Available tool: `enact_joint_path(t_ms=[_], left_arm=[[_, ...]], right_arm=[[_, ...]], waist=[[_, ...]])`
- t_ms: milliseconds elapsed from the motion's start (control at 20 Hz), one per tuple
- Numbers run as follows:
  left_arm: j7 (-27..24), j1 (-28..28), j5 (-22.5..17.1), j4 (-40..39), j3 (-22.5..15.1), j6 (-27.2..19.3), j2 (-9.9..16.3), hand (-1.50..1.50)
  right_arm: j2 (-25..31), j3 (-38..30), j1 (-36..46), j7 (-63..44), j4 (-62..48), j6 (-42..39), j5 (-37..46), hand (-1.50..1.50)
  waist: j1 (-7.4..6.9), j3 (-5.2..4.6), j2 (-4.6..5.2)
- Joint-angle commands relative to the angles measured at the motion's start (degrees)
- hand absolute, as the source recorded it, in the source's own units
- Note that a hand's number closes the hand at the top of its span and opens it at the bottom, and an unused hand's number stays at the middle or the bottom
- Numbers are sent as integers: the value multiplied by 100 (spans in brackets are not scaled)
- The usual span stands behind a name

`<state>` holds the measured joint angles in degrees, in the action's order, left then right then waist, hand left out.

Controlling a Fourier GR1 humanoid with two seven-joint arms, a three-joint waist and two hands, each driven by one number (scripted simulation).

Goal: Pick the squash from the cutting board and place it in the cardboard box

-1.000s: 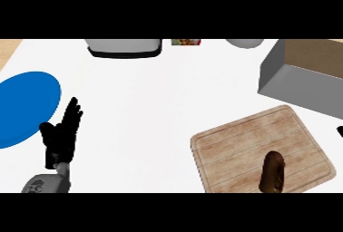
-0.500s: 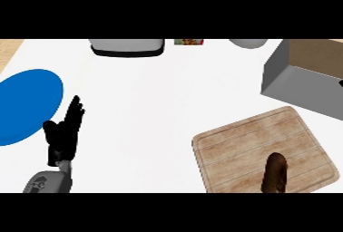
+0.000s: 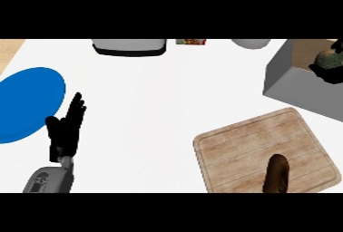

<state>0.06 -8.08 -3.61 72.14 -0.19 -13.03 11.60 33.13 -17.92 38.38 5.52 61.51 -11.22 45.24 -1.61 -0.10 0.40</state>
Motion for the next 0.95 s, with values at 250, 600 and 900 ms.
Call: enact_joint_path(t_ms=[250,600,900], left_arm=[[-66,184,-16,81,20,78,-76,0],[70,-164,-72,-159,202,149,69,0],[49,129,56,145,60,38,-49,0]], right_arm=[[15,-504,785,1156,-2428,187,-531,-150],[-29,-1382,1010,2056,-2787,-488,-1782,-150],[746,-2202,939,2216,-3670,-1075,-2516,-150]], waist=[[-10,17,14],[69,18,8],[16,25,22]])
